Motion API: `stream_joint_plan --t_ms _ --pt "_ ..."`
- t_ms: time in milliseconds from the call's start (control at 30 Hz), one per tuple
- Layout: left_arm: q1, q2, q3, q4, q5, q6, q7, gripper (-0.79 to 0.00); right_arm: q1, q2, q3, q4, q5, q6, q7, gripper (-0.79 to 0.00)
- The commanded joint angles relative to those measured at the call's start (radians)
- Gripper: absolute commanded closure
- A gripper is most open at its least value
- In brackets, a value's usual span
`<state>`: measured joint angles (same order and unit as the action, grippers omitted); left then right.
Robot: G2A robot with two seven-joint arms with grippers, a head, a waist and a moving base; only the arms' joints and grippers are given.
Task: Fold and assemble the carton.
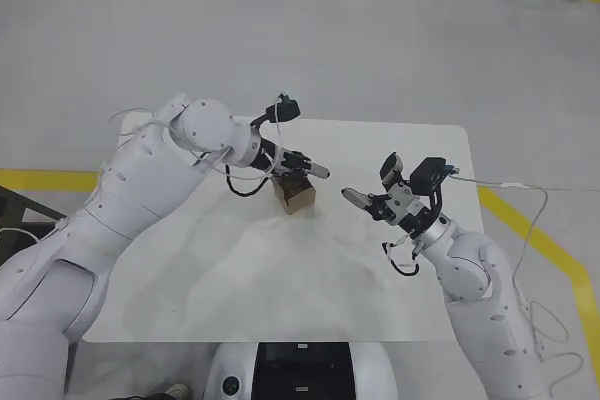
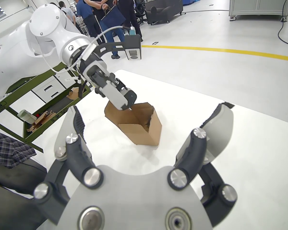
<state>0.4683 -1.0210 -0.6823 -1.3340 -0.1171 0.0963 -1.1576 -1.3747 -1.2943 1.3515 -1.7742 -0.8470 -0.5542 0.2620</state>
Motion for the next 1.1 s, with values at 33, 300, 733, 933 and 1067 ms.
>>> stream_joint_plan --t_ms 33,300,733,933,1067 --pt "0.05 0.029 -0.089 -0.024 -0.03 -0.042 0.026 -0.785 0.0 0.0 0.0 0.0 0.0 0.0 0.0 -0.785" --pt "0.162 0.085 -0.273 -0.05 -0.03 -0.148 0.115 -0.785 0.0 0.0 0.0 0.0 0.0 0.0 0.0 -0.785" --pt "0.278 0.151 -0.456 -0.077 0.225 -0.196 0.182 -0.785 -0.005 -0.003 -0.056 -0.019 0.004 0.027 0.015 -0.785" --pt "0.394 0.192 -0.613 -0.128 0.172 -0.348 0.122 -0.785 0.026 -0.01 -0.143 0.002 0.029 0.073 0.076 -0.785" --pt "0.487 0.217 -0.739 -0.125 0.046 -0.474 0.051 -0.785 0.048 -0.013 -0.177 0.008 0.044 0.096 0.116 -0.785"
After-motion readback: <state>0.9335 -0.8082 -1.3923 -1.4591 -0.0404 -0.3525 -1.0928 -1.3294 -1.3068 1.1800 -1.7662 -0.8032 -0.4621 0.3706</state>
